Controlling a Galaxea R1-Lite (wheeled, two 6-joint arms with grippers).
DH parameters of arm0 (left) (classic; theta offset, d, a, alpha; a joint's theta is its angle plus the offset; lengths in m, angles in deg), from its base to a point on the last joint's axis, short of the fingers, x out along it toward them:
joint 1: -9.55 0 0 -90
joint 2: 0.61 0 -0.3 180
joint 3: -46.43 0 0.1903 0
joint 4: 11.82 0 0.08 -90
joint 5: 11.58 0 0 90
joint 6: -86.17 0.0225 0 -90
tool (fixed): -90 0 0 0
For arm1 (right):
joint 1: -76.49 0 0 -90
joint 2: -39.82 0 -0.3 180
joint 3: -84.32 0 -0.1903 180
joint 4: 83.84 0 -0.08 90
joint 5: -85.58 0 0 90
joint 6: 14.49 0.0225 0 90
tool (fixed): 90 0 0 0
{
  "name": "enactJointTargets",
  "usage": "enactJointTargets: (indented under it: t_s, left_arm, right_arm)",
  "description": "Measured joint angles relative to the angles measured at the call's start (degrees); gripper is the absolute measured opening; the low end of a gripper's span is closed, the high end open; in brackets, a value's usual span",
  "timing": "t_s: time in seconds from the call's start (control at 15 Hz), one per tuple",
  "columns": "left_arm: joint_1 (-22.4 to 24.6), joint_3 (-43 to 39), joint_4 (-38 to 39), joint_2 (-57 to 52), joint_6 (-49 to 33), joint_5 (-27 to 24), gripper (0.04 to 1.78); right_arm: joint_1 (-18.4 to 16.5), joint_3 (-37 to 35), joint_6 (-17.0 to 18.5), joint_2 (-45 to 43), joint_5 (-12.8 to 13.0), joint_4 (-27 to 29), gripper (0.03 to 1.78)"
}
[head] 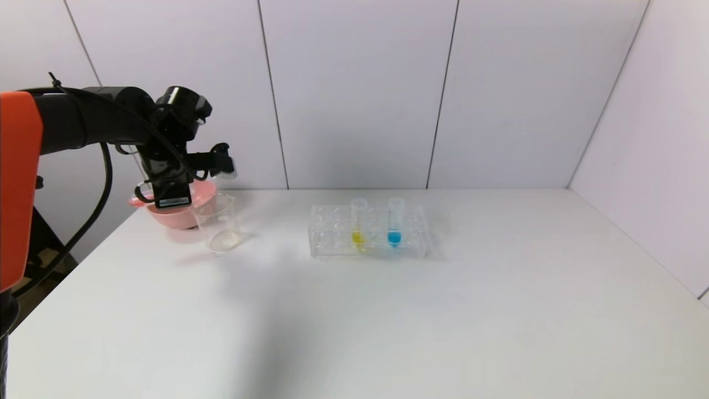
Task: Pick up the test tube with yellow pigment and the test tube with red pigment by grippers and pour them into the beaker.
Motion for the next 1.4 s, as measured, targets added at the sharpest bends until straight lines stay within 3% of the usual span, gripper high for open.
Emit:
enactJointTargets:
  t_s: [0.27, 0.87, 1.4]
  left_arm:
    - [-0.60, 0.00, 0.04, 0.32, 1.74, 5.55, 0.44]
    - [-2.80, -0.02, 0.45, 1.11, 4.13, 11.28, 0.44]
    - [-5.39, -0.02, 1.85, 2.00, 6.88, 19.32, 0.44]
  right_arm:
    - [0.00, 0.00, 0.00, 0.00, 0.00, 0.00, 1.71]
    - [0.00, 0.00, 0.00, 0.00, 0.00, -0.02, 1.71]
    - [0.00, 0.00, 0.00, 0.00, 0.00, -0.02, 1.71]
